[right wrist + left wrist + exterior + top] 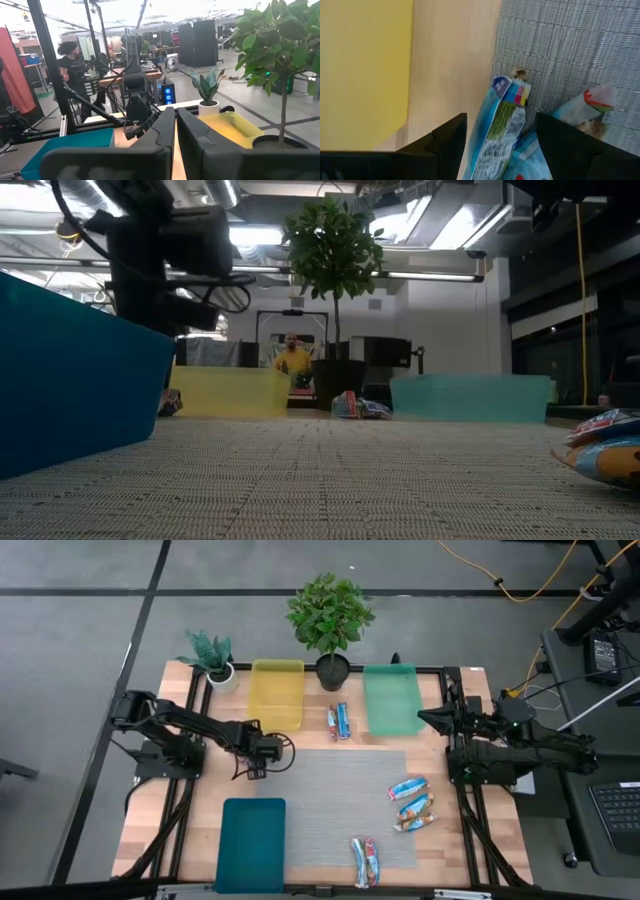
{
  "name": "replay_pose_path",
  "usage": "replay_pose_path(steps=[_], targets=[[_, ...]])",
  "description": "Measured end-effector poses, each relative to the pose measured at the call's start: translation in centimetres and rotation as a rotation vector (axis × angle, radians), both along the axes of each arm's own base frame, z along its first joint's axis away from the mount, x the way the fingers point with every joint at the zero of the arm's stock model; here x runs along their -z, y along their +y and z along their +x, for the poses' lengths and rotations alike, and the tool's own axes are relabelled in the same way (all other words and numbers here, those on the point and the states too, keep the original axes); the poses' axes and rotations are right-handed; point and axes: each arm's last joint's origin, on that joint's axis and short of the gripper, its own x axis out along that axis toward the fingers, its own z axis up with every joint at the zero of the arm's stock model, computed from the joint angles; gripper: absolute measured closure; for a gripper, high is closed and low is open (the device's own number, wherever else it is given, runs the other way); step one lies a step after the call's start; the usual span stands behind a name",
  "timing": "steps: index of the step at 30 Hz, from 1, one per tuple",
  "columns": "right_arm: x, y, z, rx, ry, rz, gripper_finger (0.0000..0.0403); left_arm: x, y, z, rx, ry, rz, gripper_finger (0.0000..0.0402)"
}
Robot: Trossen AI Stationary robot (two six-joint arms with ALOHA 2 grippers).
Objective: Pick and place Granola Bars by type
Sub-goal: Put the blue granola bar into the blue transparent bin
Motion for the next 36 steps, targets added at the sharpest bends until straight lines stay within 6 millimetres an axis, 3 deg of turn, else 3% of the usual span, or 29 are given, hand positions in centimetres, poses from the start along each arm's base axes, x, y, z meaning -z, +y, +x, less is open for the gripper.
replay_pose_path(steps=[10, 21, 25, 30, 36], targets=[[0.0, 0.1, 0.0, -0.025, 0.000, 0.000, 0.0380, 1.4, 0.4, 0.4, -0.035, 0.058, -0.025, 0.0195], [0.0, 0.1, 0.0, -0.025, 0.000, -0.003, 0.0379, 0.3, 0.5, 0.8, -0.106, 0.015, -0.029, 0.0350], [0.0, 0.1, 0.0, -0.025, 0.001, -0.003, 0.0379, -1.4, 0.6, 1.2, -0.129, -0.004, -0.007, 0.0377], [0.0, 0.1, 0.0, -0.025, 0.005, -0.005, 0.0379, -4.6, 0.6, 2.0, -0.160, -0.072, -0.006, 0.0374], [0.2, 0.1, 0.0, -0.025, 0.016, -0.003, 0.0379, -11.3, 0.0, 3.0, -0.152, -0.352, -0.038, 0.0379]])
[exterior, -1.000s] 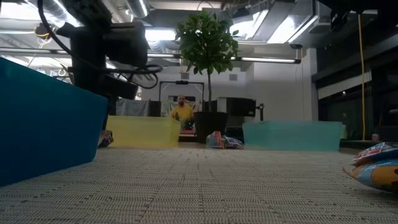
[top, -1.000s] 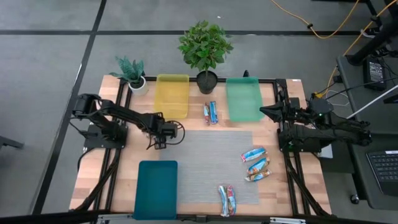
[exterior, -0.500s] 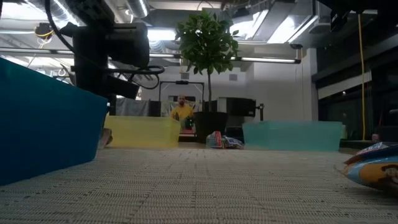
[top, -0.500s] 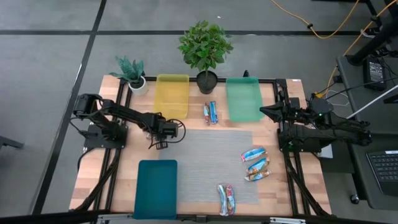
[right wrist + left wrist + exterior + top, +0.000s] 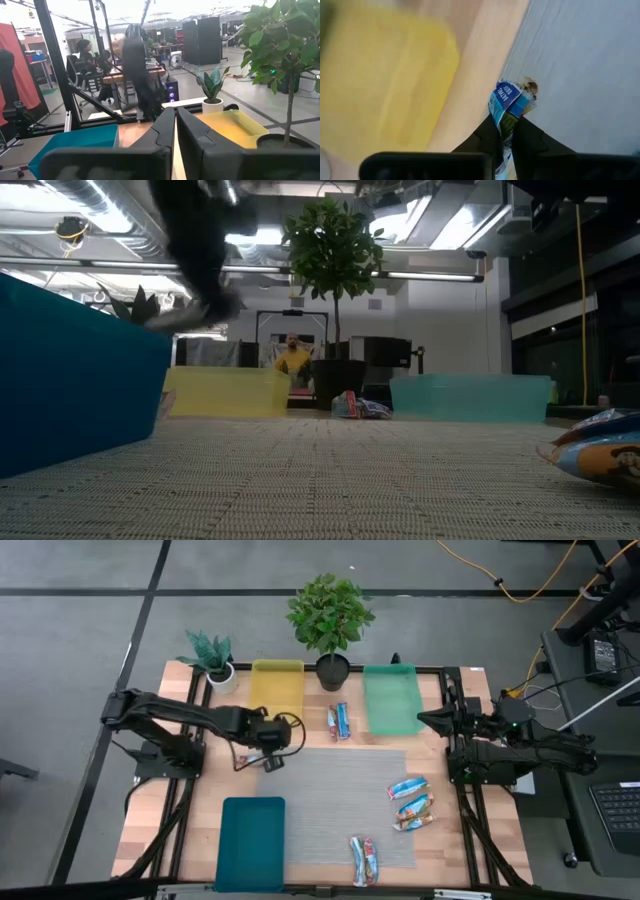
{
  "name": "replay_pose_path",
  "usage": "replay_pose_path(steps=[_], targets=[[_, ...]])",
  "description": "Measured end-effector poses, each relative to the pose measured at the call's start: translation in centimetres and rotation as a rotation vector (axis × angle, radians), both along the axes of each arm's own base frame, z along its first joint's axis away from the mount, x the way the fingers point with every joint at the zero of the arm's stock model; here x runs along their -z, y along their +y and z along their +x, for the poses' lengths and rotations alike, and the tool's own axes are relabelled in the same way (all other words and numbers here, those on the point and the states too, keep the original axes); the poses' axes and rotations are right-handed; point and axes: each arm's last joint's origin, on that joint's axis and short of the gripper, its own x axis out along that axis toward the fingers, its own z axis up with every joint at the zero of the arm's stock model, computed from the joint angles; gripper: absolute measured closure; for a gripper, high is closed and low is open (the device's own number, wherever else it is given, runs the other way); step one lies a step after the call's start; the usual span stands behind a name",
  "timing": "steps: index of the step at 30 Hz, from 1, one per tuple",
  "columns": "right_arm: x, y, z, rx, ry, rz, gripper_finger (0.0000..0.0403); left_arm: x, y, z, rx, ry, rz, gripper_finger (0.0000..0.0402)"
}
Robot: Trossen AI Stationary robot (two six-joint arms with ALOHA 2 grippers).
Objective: Pick and place Granola Bars by type
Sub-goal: Put the blue granola bar into the blue transparent bin
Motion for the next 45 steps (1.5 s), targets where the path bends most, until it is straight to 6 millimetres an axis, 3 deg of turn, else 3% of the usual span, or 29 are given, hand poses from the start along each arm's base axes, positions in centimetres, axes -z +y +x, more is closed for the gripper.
replay_pose_path(steps=[6, 11, 14, 19, 26, 37, 41, 45], targets=[[0.2, 0.0, 0.0, 0.000, 0.025, 0.003, 0.0379, -8.6, -0.6, -1.5, 0.047, -0.473, 0.053, 0.0377], [0.3, 0.0, 0.0, 0.000, 0.027, 0.002, 0.0379, -14.6, -1.6, -5.8, 0.128, -0.871, 0.062, 0.0380], [0.3, 0.0, 0.0, 0.001, 0.028, 0.002, 0.0379, -16.5, -2.3, -8.4, 0.196, -0.993, 0.068, 0.0380], [0.3, 0.0, 0.0, 0.002, 0.028, 0.001, 0.0379, -17.8, -2.8, -10.9, 0.237, -1.086, 0.039, 0.0380], [0.3, 0.0, 0.0, 0.001, 0.028, 0.006, 0.0379, -18.2, -3.8, -11.4, 0.292, -1.123, -0.004, 0.0380], [0.1, 0.0, 0.0, 0.000, 0.012, 0.006, 0.0379, -18.6, -7.1, -8.0, 0.388, -1.128, -0.159, 0.0380], [0.1, 0.0, 0.0, 0.000, 0.012, 0.007, 0.0379, -19.4, -8.9, -6.6, 0.440, -1.070, -0.178, 0.0380], [0.1, 0.0, 0.0, 0.001, 0.012, 0.004, 0.0379, -18.9, -10.3, -5.7, 0.393, -0.968, -0.217, 0.0380]])
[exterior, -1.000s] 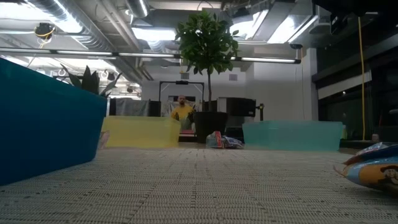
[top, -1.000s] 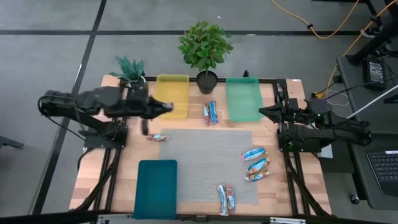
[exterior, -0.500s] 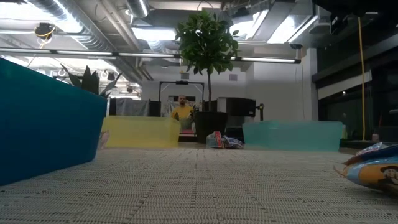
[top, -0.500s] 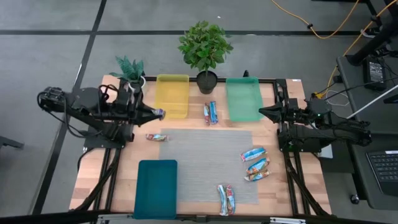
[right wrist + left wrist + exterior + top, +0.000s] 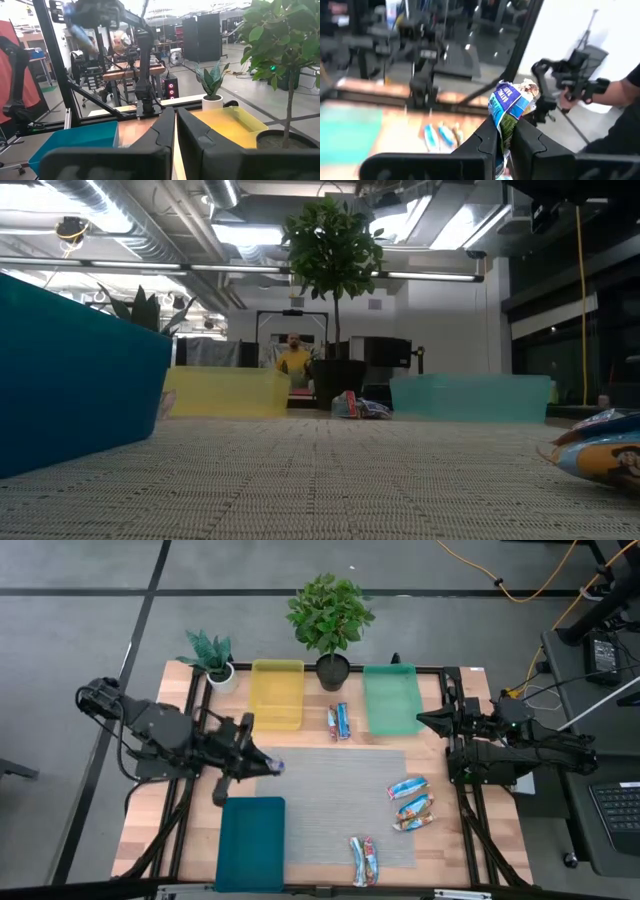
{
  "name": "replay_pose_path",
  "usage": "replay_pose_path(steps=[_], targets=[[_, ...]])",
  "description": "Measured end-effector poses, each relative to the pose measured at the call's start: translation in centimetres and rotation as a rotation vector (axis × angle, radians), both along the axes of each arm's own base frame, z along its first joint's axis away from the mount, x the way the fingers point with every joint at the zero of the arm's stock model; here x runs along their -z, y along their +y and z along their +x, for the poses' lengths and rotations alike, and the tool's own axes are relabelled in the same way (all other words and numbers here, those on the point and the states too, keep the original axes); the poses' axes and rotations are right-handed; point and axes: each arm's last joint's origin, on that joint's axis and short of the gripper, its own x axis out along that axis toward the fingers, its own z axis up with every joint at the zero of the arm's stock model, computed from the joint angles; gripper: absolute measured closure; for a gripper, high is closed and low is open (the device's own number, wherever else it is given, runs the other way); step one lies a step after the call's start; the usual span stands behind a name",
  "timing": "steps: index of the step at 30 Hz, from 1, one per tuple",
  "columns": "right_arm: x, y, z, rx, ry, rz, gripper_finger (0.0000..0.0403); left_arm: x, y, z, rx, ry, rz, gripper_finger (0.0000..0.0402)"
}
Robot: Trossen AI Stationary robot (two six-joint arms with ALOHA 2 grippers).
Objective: Pick and place Granola Bars by type
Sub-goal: Put the blue granola bar into the blue transparent bin
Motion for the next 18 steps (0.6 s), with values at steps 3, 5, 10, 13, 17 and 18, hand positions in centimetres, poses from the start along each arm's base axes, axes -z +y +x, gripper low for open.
replay_pose_path(steps=[3, 5, 10, 13, 17, 18], targets=[[0.0, 0.0, 0.0, 0.001, 0.001, 0.001, 0.0379, 0.7, -0.7, 0.6, -0.033, 0.057, -0.049, 0.0380], [0.0, 0.0, 0.0, 0.001, 0.001, -0.001, 0.0379, 1.2, -1.2, 0.9, -0.052, 0.091, -0.082, 0.0380], [0.0, 0.0, 0.0, 0.001, 0.001, -0.005, 0.0379, 3.6, -2.5, 1.3, -0.098, 0.282, -0.176, 0.0380], [0.0, 0.0, 0.0, 0.001, 0.002, -0.008, 0.0379, 5.3, -3.7, 0.9, -0.152, 0.428, -0.242, 0.0380], [0.0, 0.0, 0.0, -0.006, 0.007, -0.057, 0.0379, 7.0, -5.5, 0.9, -0.260, 0.500, -0.307, 0.0380], [0.0, 0.1, 0.0, -0.014, 0.008, -0.067, 0.0379, 7.3, -5.9, 1.0, -0.271, 0.504, -0.321, 0.0380]])
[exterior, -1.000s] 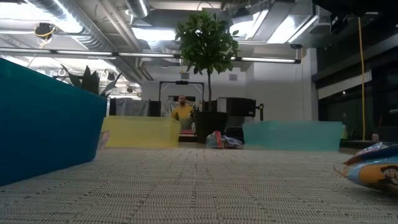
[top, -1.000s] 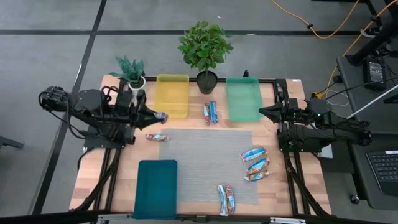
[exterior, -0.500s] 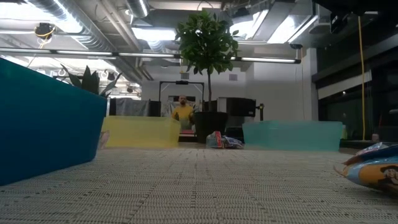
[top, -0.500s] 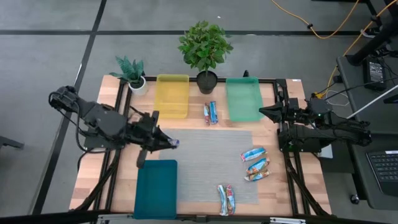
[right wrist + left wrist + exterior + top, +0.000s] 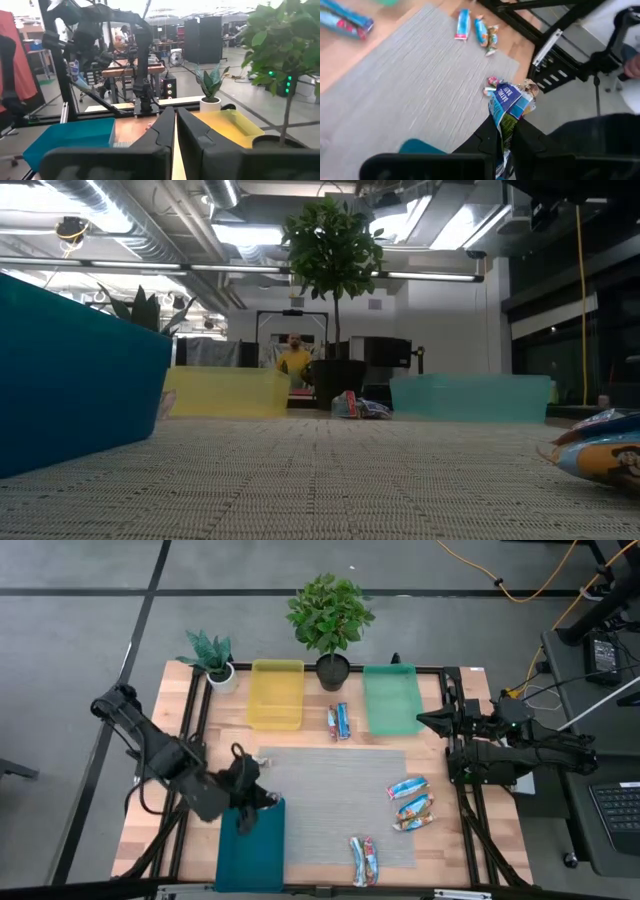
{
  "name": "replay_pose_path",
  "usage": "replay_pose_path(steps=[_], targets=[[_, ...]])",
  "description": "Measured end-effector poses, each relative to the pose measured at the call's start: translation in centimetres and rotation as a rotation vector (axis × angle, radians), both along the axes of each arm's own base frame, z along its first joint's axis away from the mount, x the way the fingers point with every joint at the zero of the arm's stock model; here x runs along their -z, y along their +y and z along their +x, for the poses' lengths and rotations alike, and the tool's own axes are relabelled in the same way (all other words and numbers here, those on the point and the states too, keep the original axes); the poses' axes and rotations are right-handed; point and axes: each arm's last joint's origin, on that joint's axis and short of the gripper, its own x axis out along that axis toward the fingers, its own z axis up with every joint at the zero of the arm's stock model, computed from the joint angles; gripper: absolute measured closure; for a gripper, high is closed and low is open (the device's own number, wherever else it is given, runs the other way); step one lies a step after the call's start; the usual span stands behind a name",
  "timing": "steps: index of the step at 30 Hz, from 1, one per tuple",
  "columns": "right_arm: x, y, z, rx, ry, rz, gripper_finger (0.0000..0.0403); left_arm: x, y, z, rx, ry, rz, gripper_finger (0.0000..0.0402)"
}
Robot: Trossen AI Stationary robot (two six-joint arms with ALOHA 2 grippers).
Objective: Pick and place Granola Bars by type
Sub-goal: Put the blue granola bar into the blue transparent bin
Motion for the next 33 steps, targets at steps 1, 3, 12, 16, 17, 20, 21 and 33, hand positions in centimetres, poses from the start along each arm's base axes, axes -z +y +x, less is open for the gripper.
replay_pose_path(steps=[1, 3, 12, 16, 17, 20, 21, 33], targets=[[0.0, 0.0, 0.0, -0.003, 0.001, -0.013, 0.0379, 0.3, -0.4, 0.1, -0.013, 0.006, -0.011, 0.0380], [0.0, 0.0, 0.0, -0.004, 0.002, -0.026, 0.0379, 1.1, -1.4, 0.5, -0.031, 0.029, -0.031, 0.0380], [0.0, 0.0, 0.0, -0.005, 0.000, -0.011, 0.0380, 5.9, -6.0, 1.7, 0.035, 0.184, 0.013, 0.0380], [-0.1, 0.0, 0.0, -0.005, -0.007, -0.013, 0.0380, 8.0, -7.2, 1.9, 0.026, 0.260, 0.058, 0.0380], [-0.1, 0.0, 0.0, -0.005, -0.007, -0.015, 0.0380, 8.6, -7.5, 1.8, 0.018, 0.288, 0.066, 0.0380], [-0.1, 0.0, 0.0, -0.005, -0.008, -0.013, 0.0380, 10.2, -8.2, 1.5, -0.002, 0.366, 0.081, 0.0380], [-0.1, 0.0, 0.0, -0.005, -0.008, -0.013, 0.0380, 10.7, -8.5, 1.4, -0.004, 0.395, 0.096, 0.0380], [0.3, 0.0, 0.0, -0.005, 0.031, -0.009, 0.0380, 14.9, -9.6, 1.3, -0.056, 0.574, 0.187, 0.0380]])
